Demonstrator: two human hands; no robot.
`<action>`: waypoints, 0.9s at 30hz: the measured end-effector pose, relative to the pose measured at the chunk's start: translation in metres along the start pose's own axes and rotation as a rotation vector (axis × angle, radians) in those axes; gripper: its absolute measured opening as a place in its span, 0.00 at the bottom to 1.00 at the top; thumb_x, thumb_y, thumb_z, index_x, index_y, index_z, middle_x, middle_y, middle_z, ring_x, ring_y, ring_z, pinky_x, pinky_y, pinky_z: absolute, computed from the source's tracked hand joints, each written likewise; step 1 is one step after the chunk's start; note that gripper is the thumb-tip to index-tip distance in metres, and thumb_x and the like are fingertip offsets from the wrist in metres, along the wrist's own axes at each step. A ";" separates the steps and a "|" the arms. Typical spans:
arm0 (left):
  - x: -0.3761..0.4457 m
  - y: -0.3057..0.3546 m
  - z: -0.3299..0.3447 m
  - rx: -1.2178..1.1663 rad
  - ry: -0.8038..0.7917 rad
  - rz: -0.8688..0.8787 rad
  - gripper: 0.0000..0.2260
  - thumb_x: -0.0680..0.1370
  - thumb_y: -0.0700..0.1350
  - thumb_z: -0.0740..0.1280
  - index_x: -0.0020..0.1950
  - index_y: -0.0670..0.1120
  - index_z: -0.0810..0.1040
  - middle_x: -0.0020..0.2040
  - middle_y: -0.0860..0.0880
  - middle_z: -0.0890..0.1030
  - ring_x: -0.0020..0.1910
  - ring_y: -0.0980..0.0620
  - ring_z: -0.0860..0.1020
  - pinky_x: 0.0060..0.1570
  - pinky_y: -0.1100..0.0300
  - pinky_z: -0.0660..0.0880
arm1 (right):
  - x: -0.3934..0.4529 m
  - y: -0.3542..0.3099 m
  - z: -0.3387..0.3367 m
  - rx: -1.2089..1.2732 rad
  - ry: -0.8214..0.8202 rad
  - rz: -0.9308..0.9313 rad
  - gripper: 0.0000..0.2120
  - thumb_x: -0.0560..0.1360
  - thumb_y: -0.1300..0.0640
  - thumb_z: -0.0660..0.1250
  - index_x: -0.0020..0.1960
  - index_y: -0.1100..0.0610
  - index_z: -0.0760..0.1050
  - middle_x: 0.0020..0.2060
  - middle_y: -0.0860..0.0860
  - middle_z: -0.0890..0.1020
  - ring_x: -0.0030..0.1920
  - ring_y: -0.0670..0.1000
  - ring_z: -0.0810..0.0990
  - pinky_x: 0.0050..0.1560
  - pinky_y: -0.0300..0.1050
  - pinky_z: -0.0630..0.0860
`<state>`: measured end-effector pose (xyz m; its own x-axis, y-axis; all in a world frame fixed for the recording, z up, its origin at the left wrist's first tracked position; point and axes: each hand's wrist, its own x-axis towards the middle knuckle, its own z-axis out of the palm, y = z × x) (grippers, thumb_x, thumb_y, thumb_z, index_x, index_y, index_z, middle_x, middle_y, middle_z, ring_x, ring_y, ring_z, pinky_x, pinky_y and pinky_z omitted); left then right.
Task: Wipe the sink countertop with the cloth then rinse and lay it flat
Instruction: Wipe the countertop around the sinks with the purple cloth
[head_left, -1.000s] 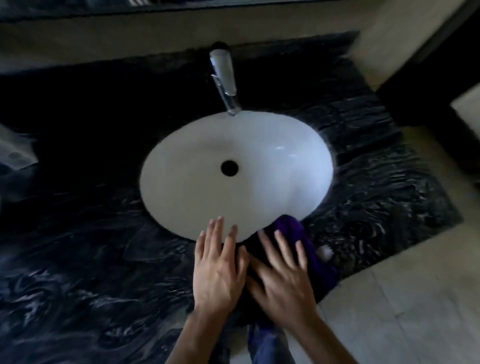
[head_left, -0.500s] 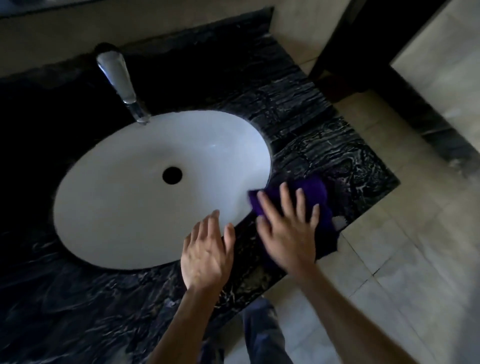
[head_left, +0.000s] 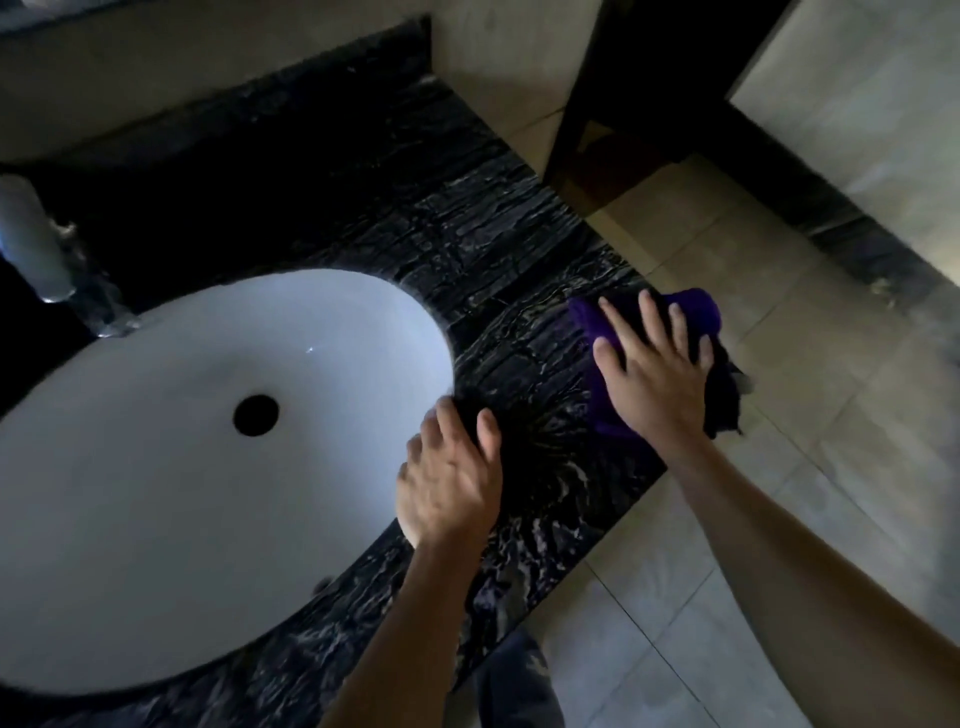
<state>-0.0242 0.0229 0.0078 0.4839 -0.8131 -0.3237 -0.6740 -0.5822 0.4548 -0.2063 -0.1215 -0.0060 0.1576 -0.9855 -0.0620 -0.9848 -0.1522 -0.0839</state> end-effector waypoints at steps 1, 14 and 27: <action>0.000 -0.001 0.001 0.005 0.006 0.005 0.25 0.82 0.63 0.44 0.72 0.50 0.63 0.67 0.46 0.76 0.60 0.42 0.77 0.54 0.46 0.75 | -0.001 -0.003 0.000 0.004 0.008 0.028 0.26 0.82 0.35 0.48 0.79 0.35 0.57 0.82 0.49 0.59 0.81 0.60 0.56 0.76 0.73 0.54; -0.011 -0.007 -0.005 0.010 0.041 0.077 0.33 0.80 0.69 0.41 0.78 0.53 0.60 0.70 0.45 0.77 0.64 0.40 0.78 0.54 0.45 0.76 | -0.075 0.012 0.001 0.004 -0.040 -0.202 0.25 0.82 0.36 0.50 0.78 0.33 0.58 0.82 0.49 0.59 0.81 0.59 0.58 0.76 0.69 0.55; -0.011 0.007 -0.005 -0.209 0.185 -0.131 0.39 0.73 0.71 0.36 0.81 0.58 0.55 0.65 0.38 0.80 0.57 0.34 0.80 0.51 0.45 0.72 | -0.023 -0.107 0.010 0.071 -0.060 -0.536 0.27 0.79 0.36 0.55 0.77 0.37 0.63 0.82 0.51 0.60 0.81 0.64 0.54 0.75 0.75 0.48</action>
<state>-0.0312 0.0283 0.0188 0.6655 -0.7060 -0.2423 -0.4793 -0.6531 0.5863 -0.1036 -0.0820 -0.0057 0.6424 -0.7648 -0.0482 -0.7580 -0.6250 -0.1863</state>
